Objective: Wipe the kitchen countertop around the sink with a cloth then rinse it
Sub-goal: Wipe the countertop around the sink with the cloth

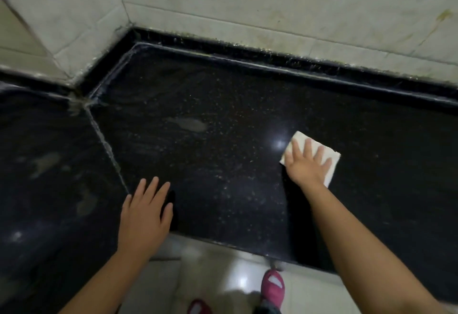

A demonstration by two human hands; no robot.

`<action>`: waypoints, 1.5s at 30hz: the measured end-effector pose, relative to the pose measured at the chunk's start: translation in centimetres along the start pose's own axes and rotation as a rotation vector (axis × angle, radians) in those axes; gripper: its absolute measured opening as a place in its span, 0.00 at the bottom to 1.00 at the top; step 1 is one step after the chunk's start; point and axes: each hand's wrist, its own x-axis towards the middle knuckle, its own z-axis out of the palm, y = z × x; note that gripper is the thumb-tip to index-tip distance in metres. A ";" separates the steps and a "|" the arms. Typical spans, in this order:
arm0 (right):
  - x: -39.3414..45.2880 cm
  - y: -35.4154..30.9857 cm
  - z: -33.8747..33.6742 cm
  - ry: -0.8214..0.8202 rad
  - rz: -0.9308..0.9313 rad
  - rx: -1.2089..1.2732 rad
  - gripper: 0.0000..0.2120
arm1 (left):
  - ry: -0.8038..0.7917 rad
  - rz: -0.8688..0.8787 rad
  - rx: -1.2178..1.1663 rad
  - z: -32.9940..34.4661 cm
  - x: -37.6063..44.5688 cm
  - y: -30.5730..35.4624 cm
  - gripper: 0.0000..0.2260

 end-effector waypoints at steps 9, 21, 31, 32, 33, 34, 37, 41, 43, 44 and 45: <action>-11.5 -16.5 8.9 -0.013 -0.792 -0.203 0.26 | 0.077 -0.150 -0.003 0.1 -1.1 -5.4 0.18; -7.2 -6.5 3.8 -0.032 -0.202 -0.155 0.24 | 0.145 -0.035 0.067 1.5 -1.5 -6.2 0.22; -11.1 -20.7 8.6 -0.038 -0.928 -0.304 0.28 | 0.202 -0.061 -0.005 1.5 -1.7 -6.1 0.21; -11.9 -19.3 8.7 -0.022 -0.947 -0.325 0.29 | 0.217 -0.062 -0.015 1.4 -1.7 -6.2 0.21; -12.3 -17.2 9.0 -0.027 -0.967 -0.330 0.26 | 0.224 -0.065 -0.021 1.5 -1.7 -6.3 0.21; -12.7 -14.6 9.2 -0.040 -0.984 -0.357 0.24 | 0.220 -0.067 -0.026 1.6 -1.7 -6.3 0.21; -12.0 -5.7 8.5 0.005 -1.008 -0.396 0.21 | 0.184 -0.059 -0.039 1.8 -1.8 -6.5 0.21; -5.4 -0.7 4.0 0.095 -0.646 -0.359 0.22 | 0.112 -0.066 -0.056 2.0 -1.7 -6.6 0.21; -1.3 -2.9 1.8 0.107 -0.435 -0.255 0.22 | 0.101 -0.073 -0.064 2.0 -1.6 -6.6 0.23; 0.4 -4.8 0.7 0.076 -0.320 -0.147 0.22 | 0.096 -0.077 -0.065 2.0 -1.5 -6.6 0.26; 2.2 -7.1 0.0 0.053 -0.230 -0.084 0.23 | 0.105 -0.073 -0.059 2.0 -1.4 -6.6 0.29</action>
